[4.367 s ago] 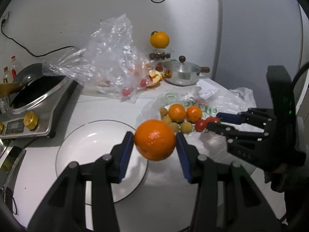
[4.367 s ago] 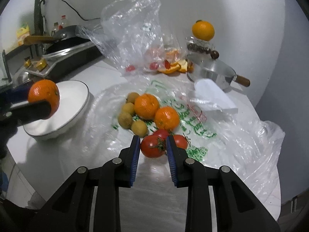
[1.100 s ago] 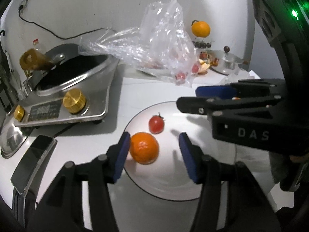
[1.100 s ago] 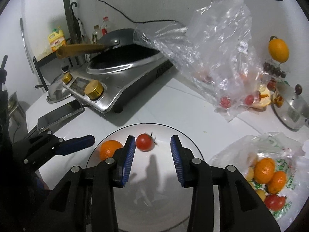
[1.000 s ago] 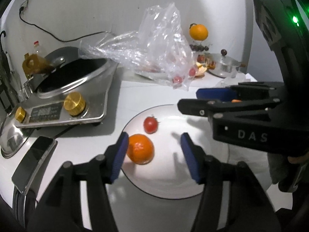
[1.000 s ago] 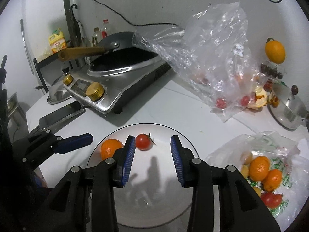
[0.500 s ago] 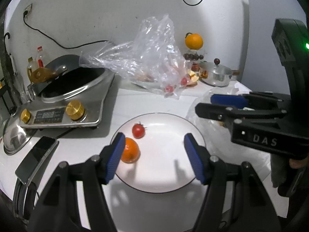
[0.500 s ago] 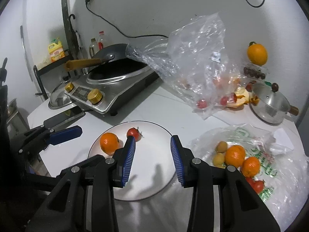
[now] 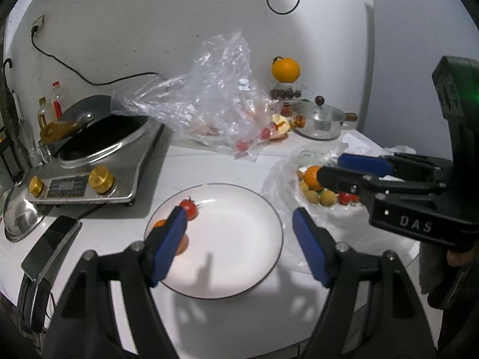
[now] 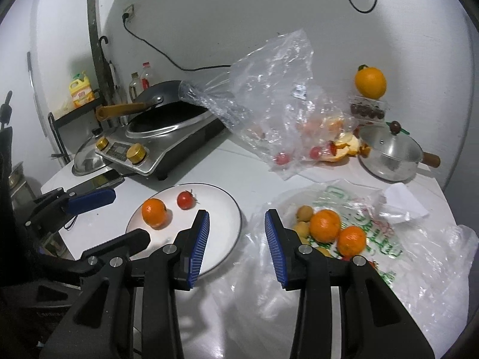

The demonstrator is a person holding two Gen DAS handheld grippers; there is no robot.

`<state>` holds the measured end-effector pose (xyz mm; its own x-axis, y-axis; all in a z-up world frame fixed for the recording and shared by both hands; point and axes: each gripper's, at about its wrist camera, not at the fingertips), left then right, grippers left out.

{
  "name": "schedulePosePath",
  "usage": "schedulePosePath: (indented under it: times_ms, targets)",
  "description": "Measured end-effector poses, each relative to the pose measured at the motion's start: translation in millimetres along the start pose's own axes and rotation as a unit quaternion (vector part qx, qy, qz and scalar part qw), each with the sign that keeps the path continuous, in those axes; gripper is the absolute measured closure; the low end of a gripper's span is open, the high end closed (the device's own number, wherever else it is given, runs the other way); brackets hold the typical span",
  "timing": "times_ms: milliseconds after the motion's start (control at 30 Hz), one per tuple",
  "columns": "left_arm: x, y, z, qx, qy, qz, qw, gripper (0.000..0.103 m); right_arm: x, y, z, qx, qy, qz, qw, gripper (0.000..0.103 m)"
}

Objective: Organize fruits
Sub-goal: 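Move both open tools back over the fruit bag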

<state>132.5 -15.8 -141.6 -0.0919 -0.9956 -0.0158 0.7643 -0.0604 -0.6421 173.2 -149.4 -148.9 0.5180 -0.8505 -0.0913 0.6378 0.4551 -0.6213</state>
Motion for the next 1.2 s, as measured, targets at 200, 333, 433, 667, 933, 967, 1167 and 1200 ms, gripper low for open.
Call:
schedulePosePath:
  times_ms: [200,333,433,667,933,967,1167,1200]
  targets:
    - [20.1,-0.3,3.3,-0.003,0.007,-0.002,1.0,0.029,18.7,-11.8,-8.0,0.006,0.011,-0.004,1.0,0.062]
    - [32.2,1.5,5.9,-0.004,0.012,-0.003,0.9999,0.029,30.9,-17.7,-13.4,0.009,0.018,-0.008,1.0,0.062]
    - [41.4,4.3,7.9,-0.007,0.017,-0.005,0.9998,0.029,40.7,-21.7,-17.5,0.01,0.023,-0.01,1.0,0.062]
    - [62.2,12.4,13.2,-0.014,0.028,-0.008,0.9995,0.029,64.3,-29.9,-27.1,0.013,0.035,-0.016,0.999,0.062]
    - [87.8,26.2,16.4,-0.023,0.046,-0.011,0.9986,0.029,95.5,-32.8,-38.8,0.011,0.054,-0.03,0.998,0.062]
    - [89.6,27.2,16.7,-0.024,0.047,-0.011,0.9985,0.029,98.3,-32.2,-40.1,0.01,0.057,-0.032,0.998,0.062]
    - [105.3,41.4,19.6,-0.033,0.055,-0.014,0.9978,0.029,118.0,-28.9,-47.7,0.002,0.065,-0.038,0.997,0.062]
    - [106.3,42.5,19.7,-0.034,0.055,-0.015,0.9978,0.029,120.8,-27.8,-48.5,0.0,0.065,-0.037,0.997,0.062]
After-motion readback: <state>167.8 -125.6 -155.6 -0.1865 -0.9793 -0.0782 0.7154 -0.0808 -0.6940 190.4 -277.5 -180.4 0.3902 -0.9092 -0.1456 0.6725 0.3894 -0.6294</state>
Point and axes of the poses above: each gripper's, at about its wrist camera, not at the fingertips, and y roughly the way its jaws point, x to its right, z to its top, and after that the axes turned 6 degrees about -x, right-handed
